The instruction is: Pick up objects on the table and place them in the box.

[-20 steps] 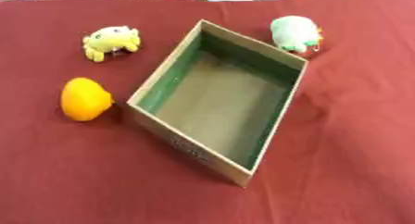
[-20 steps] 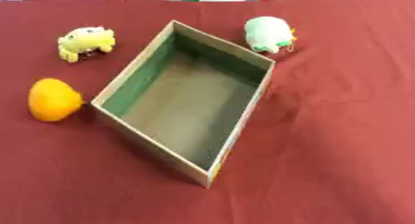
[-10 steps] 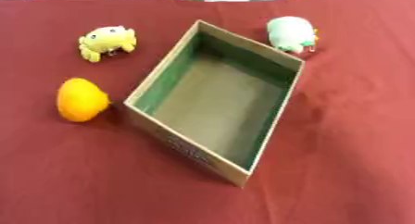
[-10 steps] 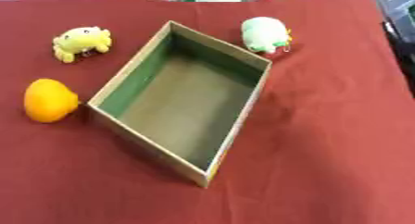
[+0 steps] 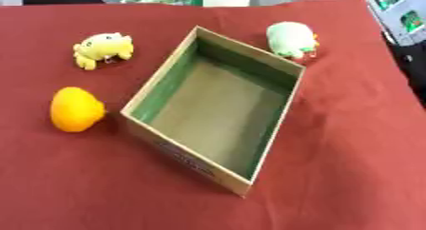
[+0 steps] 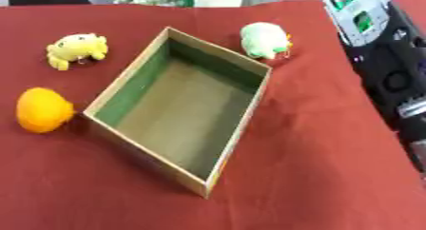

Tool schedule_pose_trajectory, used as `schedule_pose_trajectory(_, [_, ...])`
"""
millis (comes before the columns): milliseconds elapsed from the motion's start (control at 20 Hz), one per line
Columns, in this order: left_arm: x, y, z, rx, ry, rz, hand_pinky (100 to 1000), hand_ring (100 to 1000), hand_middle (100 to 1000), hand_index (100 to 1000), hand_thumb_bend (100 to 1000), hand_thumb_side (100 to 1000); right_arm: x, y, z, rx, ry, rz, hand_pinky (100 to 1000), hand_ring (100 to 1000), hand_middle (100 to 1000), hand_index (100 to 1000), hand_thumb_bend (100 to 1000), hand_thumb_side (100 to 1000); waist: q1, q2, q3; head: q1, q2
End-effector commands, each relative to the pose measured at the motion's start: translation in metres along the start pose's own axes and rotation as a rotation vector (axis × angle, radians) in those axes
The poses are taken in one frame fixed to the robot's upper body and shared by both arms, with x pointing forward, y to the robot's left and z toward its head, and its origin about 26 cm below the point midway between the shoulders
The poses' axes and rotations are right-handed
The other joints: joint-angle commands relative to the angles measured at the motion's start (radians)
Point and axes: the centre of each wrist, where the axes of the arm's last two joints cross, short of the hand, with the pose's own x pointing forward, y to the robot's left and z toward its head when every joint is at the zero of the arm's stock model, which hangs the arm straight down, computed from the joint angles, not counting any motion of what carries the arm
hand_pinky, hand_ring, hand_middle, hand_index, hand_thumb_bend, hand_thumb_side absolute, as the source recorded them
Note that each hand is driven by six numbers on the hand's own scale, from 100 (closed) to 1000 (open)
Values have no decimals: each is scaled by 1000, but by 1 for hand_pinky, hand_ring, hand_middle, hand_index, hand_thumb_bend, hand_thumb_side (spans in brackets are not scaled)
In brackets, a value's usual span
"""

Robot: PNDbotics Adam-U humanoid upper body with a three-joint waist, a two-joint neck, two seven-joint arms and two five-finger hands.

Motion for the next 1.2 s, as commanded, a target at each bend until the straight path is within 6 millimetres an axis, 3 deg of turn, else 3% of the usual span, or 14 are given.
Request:
schedule_pose_trajectory(50, [8, 4, -8, -11, -41, -5, 562, 551, 718, 760, 100, 542, -2, -7, -5, -14, 1, 45, 918, 894, 855, 945, 100, 1000, 0, -17, 4, -5, -17])
schedule_pose_trajectory(500, [7, 4, -7, -11, -38, -3, 563, 550, 719, 759, 100, 543, -15, 9, -4, 102, 61, 144, 963, 948, 933, 1000, 100, 1000, -1, -15, 4, -6, -20])
schedule_pose_trajectory(700, [7, 4, -6, -10, -33, -4, 563, 551, 719, 759, 100, 545, -24, 12, 2, 174, 104, 192, 973, 965, 948, 1000, 143, 1000, 0, -17, 1, 14, -21])
schedule_pose_trajectory(800, [7, 4, -7, -12, -32, -4, 563, 551, 720, 759, 100, 543, -28, 13, 5, 206, 126, 208, 971, 963, 928, 1000, 183, 1000, 0, -17, -1, 22, -21])
schedule_pose_trajectory(950, [7, 4, -6, -8, -28, -5, 563, 550, 720, 758, 100, 543, -32, 12, 9, 241, 137, 213, 966, 950, 888, 1000, 333, 1000, 2, -19, -3, 31, -20])
schedule_pose_trajectory(1100, [7, 4, -6, -6, -27, -4, 563, 550, 720, 758, 100, 543, -34, 8, 12, 246, 140, 205, 960, 946, 880, 1000, 401, 1000, 2, -19, -5, 32, -18])
schedule_pose_trajectory(1200, [7, 4, -6, -7, -26, -4, 563, 550, 720, 758, 100, 543, -34, 6, 13, 254, 139, 198, 957, 944, 872, 1000, 497, 1000, 2, -19, -6, 31, -17])
